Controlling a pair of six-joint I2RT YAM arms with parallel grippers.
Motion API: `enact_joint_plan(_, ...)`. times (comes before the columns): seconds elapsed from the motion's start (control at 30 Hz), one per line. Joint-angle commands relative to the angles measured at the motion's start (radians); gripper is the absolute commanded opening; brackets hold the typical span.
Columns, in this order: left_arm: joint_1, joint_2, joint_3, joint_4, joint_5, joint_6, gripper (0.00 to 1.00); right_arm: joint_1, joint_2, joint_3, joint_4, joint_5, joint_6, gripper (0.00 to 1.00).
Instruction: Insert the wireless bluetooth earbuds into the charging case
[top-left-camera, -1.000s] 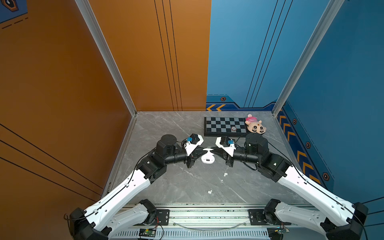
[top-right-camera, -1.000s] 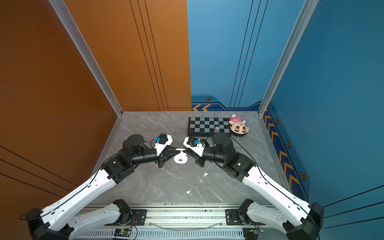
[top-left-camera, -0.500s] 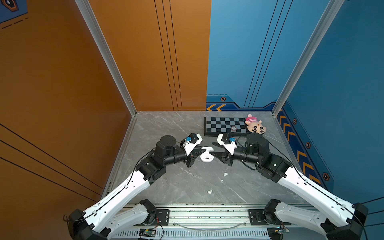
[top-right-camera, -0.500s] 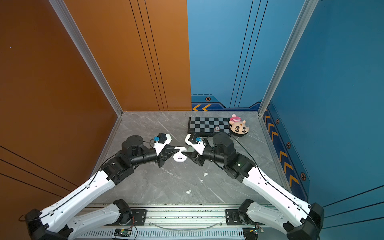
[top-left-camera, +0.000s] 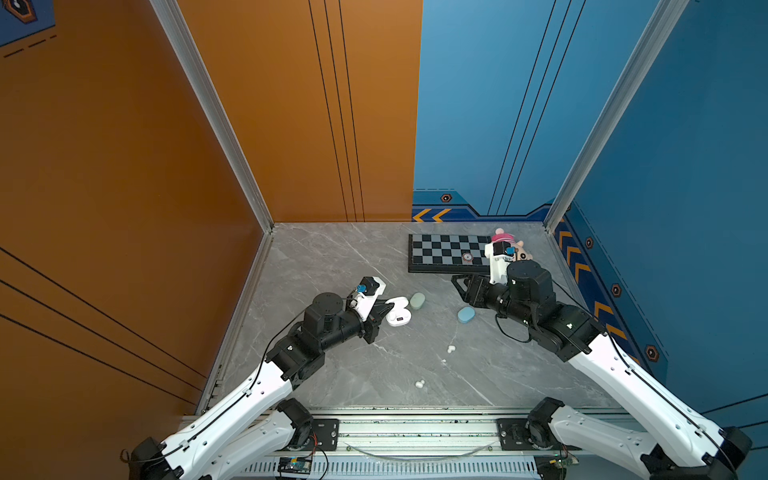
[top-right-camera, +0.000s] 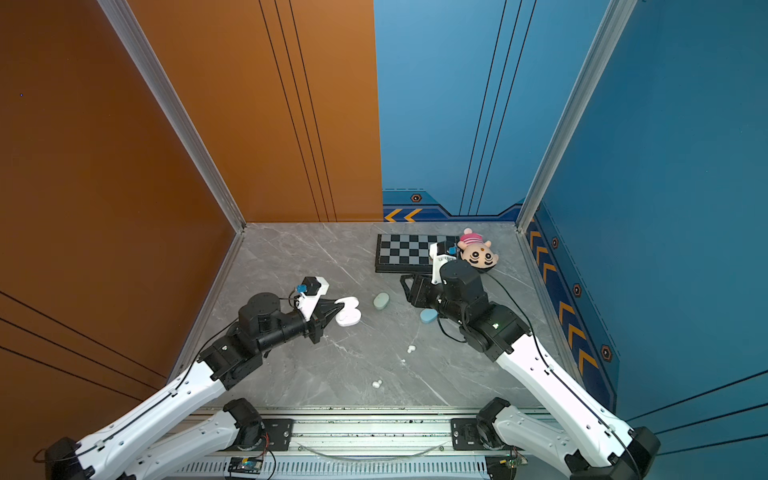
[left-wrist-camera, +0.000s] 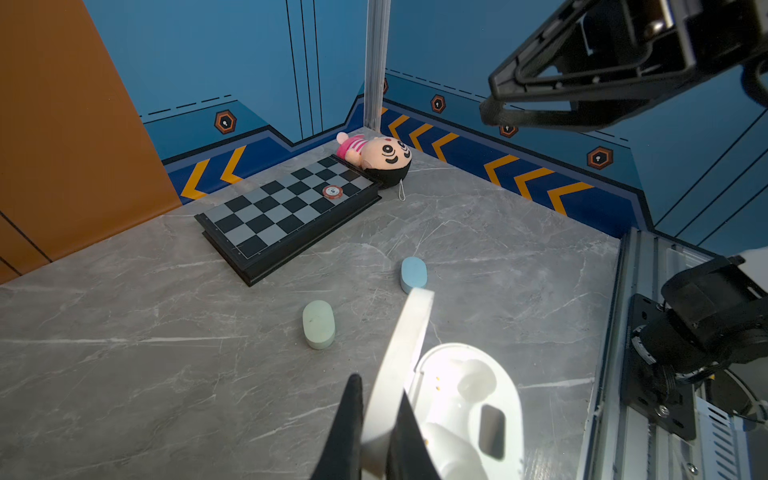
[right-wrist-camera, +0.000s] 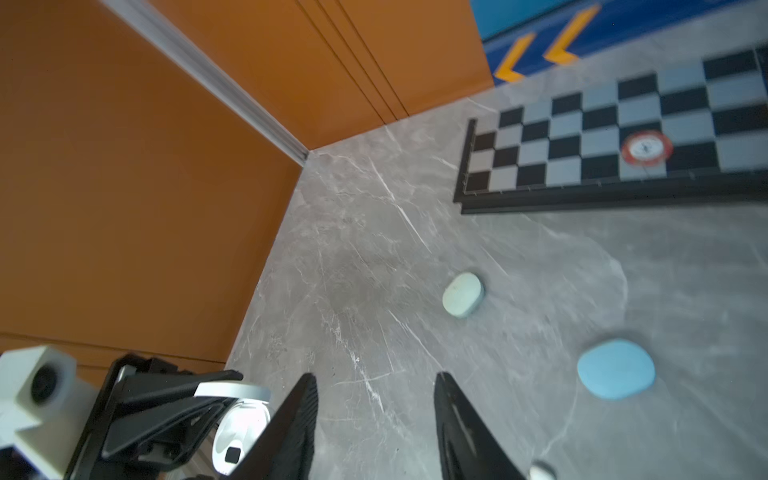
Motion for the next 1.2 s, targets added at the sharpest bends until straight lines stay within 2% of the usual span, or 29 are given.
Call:
enact_joint_plan(0.0,0.01,-0.02,-0.044,0.092,-0.031,-0.044,0.0,-0.004,-0.007,-0.07,-0.181,0.167,0.374,0.46)
enact_joint_plan(0.17,0.011,-0.026,-0.104,0.162,-0.021,-0.072,0.0,0.008,0.059,-0.138,-0.219,0.205,0.608,0.46)
enact_joint_plan(0.37,0.007,-0.026,-0.152,0.227,-0.018,-0.074,0.0,0.024,0.194,-0.14,-0.262,0.24,0.747,0.49)
enact_joint_plan(0.53,0.005,-0.028,-0.164,0.24,-0.012,-0.069,0.0,0.048,0.317,-0.137,-0.269,0.195,0.853,0.5)
enact_joint_plan(0.87,-0.003,-0.049,-0.182,0.25,-0.025,-0.065,0.0,0.111,0.523,-0.087,-0.294,0.089,0.938,0.55)
enact_joint_plan(1.17,-0.004,-0.058,-0.19,0.254,-0.037,-0.067,0.0,0.131,0.604,-0.072,-0.295,0.066,0.972,0.53)
